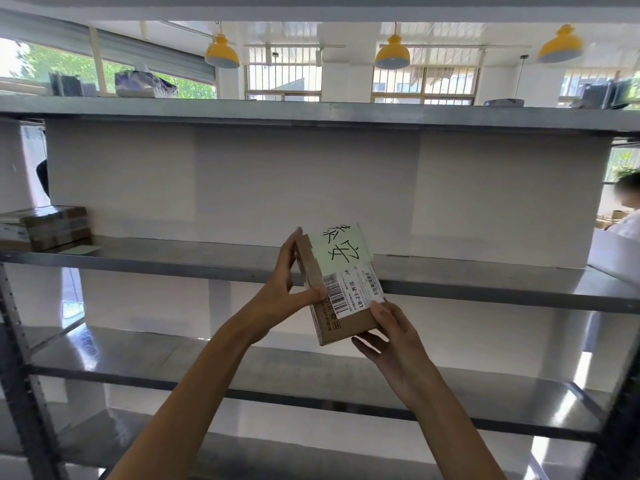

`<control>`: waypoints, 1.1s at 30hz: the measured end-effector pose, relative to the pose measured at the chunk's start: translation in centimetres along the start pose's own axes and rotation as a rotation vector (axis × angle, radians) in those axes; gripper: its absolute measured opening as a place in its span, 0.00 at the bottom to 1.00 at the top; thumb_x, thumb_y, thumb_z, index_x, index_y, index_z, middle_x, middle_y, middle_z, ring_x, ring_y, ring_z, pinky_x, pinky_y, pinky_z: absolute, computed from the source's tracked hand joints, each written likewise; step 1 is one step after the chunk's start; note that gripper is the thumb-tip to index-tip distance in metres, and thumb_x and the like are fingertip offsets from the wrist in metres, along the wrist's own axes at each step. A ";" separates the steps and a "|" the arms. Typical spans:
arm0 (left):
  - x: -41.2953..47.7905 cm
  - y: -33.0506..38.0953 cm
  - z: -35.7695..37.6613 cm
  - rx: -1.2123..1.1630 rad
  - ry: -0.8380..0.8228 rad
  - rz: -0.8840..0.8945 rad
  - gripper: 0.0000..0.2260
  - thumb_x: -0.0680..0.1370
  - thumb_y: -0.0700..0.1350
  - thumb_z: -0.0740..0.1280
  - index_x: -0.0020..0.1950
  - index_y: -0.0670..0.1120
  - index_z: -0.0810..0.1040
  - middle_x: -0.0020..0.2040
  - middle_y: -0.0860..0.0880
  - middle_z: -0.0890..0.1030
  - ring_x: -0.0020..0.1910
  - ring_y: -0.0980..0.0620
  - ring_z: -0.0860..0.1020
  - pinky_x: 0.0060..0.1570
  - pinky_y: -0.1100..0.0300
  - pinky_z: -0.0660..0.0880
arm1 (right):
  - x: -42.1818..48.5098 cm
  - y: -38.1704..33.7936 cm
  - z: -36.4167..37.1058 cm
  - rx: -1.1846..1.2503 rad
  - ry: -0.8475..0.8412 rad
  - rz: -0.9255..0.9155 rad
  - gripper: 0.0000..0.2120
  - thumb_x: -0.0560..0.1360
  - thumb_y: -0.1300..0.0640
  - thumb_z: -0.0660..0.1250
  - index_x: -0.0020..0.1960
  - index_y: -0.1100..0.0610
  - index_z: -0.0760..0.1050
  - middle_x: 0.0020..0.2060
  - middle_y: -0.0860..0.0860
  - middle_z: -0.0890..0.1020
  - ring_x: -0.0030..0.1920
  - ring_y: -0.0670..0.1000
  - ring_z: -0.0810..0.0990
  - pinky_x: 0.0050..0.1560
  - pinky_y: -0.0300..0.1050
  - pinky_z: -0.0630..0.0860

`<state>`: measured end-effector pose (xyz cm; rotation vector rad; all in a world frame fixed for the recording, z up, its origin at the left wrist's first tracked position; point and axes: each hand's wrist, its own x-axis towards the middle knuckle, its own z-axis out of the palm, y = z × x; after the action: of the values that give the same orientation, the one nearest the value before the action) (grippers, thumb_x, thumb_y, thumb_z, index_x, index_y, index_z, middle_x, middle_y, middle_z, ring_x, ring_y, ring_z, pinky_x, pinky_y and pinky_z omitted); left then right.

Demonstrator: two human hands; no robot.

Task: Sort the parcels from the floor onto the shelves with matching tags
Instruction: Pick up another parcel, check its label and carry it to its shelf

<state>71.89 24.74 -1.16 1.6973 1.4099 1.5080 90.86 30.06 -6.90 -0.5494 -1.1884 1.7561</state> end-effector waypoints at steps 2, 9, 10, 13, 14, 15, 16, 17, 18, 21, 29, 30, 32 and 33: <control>-0.1 -0.1 -0.3 -0.019 0.007 0.019 0.43 0.63 0.51 0.74 0.71 0.59 0.52 0.69 0.59 0.65 0.68 0.58 0.64 0.66 0.52 0.66 | 0.0 -0.2 0.1 0.003 0.000 -0.021 0.30 0.64 0.50 0.70 0.65 0.55 0.70 0.54 0.56 0.81 0.57 0.57 0.79 0.59 0.53 0.76; -0.8 -1.2 0.5 0.106 0.112 0.070 0.38 0.62 0.51 0.78 0.63 0.54 0.57 0.62 0.57 0.71 0.62 0.59 0.70 0.55 0.66 0.76 | 0.1 -0.2 0.2 0.149 0.103 -0.120 0.33 0.67 0.53 0.69 0.70 0.56 0.66 0.60 0.58 0.79 0.62 0.55 0.77 0.69 0.56 0.68; -0.9 -1.2 0.6 0.110 0.133 0.078 0.38 0.60 0.53 0.78 0.62 0.53 0.58 0.61 0.58 0.71 0.61 0.61 0.71 0.53 0.69 0.76 | 0.2 -0.3 0.3 0.183 0.110 -0.115 0.35 0.67 0.53 0.69 0.72 0.56 0.63 0.61 0.58 0.78 0.63 0.56 0.76 0.69 0.56 0.67; -1.0 -1.0 1.0 0.123 0.186 0.075 0.39 0.56 0.59 0.76 0.59 0.54 0.59 0.57 0.64 0.71 0.58 0.65 0.72 0.48 0.73 0.75 | 0.3 -0.8 0.2 0.201 0.097 -0.115 0.33 0.69 0.50 0.67 0.71 0.57 0.64 0.62 0.58 0.77 0.65 0.55 0.74 0.70 0.55 0.66; -1.1 -1.1 1.2 0.129 0.204 0.074 0.39 0.55 0.60 0.76 0.58 0.54 0.59 0.56 0.65 0.71 0.58 0.66 0.72 0.46 0.75 0.74 | 0.3 -1.0 0.2 0.169 0.084 -0.120 0.31 0.69 0.48 0.67 0.69 0.57 0.66 0.61 0.57 0.78 0.64 0.54 0.74 0.69 0.55 0.67; -1.1 -1.3 1.3 0.136 0.217 0.072 0.38 0.55 0.61 0.76 0.57 0.55 0.59 0.55 0.65 0.70 0.57 0.68 0.72 0.45 0.77 0.73 | 0.2 -1.2 0.3 0.131 0.075 -0.125 0.30 0.69 0.47 0.66 0.68 0.57 0.69 0.60 0.56 0.79 0.64 0.54 0.75 0.68 0.56 0.68; -1.2 -1.4 1.3 0.140 0.223 0.068 0.37 0.55 0.61 0.76 0.56 0.56 0.59 0.55 0.66 0.70 0.55 0.70 0.72 0.44 0.79 0.71 | 0.1 -1.4 0.3 0.092 0.068 -0.131 0.28 0.69 0.46 0.66 0.66 0.56 0.71 0.59 0.54 0.80 0.64 0.53 0.75 0.66 0.57 0.70; -1.3 -1.5 1.3 0.136 0.223 0.059 0.36 0.55 0.61 0.76 0.55 0.57 0.59 0.54 0.66 0.70 0.55 0.70 0.72 0.43 0.82 0.69 | 0.0 -1.5 0.3 0.052 0.064 -0.138 0.26 0.69 0.45 0.66 0.64 0.55 0.72 0.57 0.53 0.81 0.63 0.52 0.75 0.65 0.59 0.71; -1.4 -1.6 1.3 0.123 0.222 0.045 0.35 0.55 0.61 0.76 0.54 0.59 0.59 0.54 0.65 0.71 0.55 0.68 0.73 0.43 0.82 0.69 | 0.0 -1.6 0.2 0.013 0.062 -0.144 0.25 0.69 0.45 0.66 0.63 0.54 0.74 0.55 0.51 0.82 0.62 0.52 0.76 0.63 0.61 0.72; -1.6 -2.0 1.1 0.074 0.237 0.011 0.33 0.56 0.63 0.74 0.52 0.60 0.60 0.53 0.64 0.72 0.55 0.64 0.74 0.54 0.70 0.72 | 0.2 -1.9 0.2 -0.041 0.068 -0.152 0.28 0.68 0.43 0.67 0.65 0.53 0.72 0.55 0.50 0.82 0.62 0.52 0.76 0.64 0.62 0.71; -2.2 -2.0 1.1 -0.042 0.243 -0.003 0.23 0.63 0.56 0.73 0.51 0.54 0.64 0.53 0.58 0.78 0.55 0.58 0.78 0.60 0.57 0.76 | 1.4 -3.5 0.6 -0.034 0.136 -0.206 0.36 0.67 0.43 0.67 0.72 0.53 0.63 0.63 0.53 0.77 0.62 0.53 0.76 0.61 0.58 0.74; -2.4 -2.0 1.3 -0.053 0.261 0.002 0.24 0.62 0.56 0.73 0.51 0.54 0.65 0.53 0.58 0.78 0.55 0.60 0.78 0.58 0.60 0.76 | 1.6 -3.8 0.8 -0.041 0.150 -0.232 0.35 0.67 0.43 0.67 0.71 0.52 0.65 0.62 0.53 0.78 0.59 0.51 0.78 0.59 0.57 0.76; -2.8 -2.1 1.8 -0.070 0.319 0.016 0.26 0.61 0.55 0.74 0.53 0.55 0.66 0.54 0.58 0.77 0.55 0.61 0.78 0.55 0.66 0.77 | 2.0 -4.2 1.3 -0.067 0.162 -0.275 0.32 0.66 0.43 0.68 0.67 0.53 0.69 0.59 0.53 0.80 0.53 0.48 0.81 0.55 0.55 0.79; -3.0 -2.2 1.9 -0.067 0.351 0.025 0.28 0.61 0.54 0.75 0.56 0.55 0.66 0.54 0.59 0.76 0.55 0.61 0.77 0.54 0.67 0.77 | 2.2 -4.4 1.6 -0.096 0.163 -0.287 0.31 0.65 0.43 0.68 0.65 0.54 0.72 0.57 0.53 0.81 0.53 0.48 0.82 0.55 0.56 0.79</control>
<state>73.16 23.42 -4.90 1.4650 1.4900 1.9158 90.53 31.70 -1.99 -0.5383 -1.1770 1.3923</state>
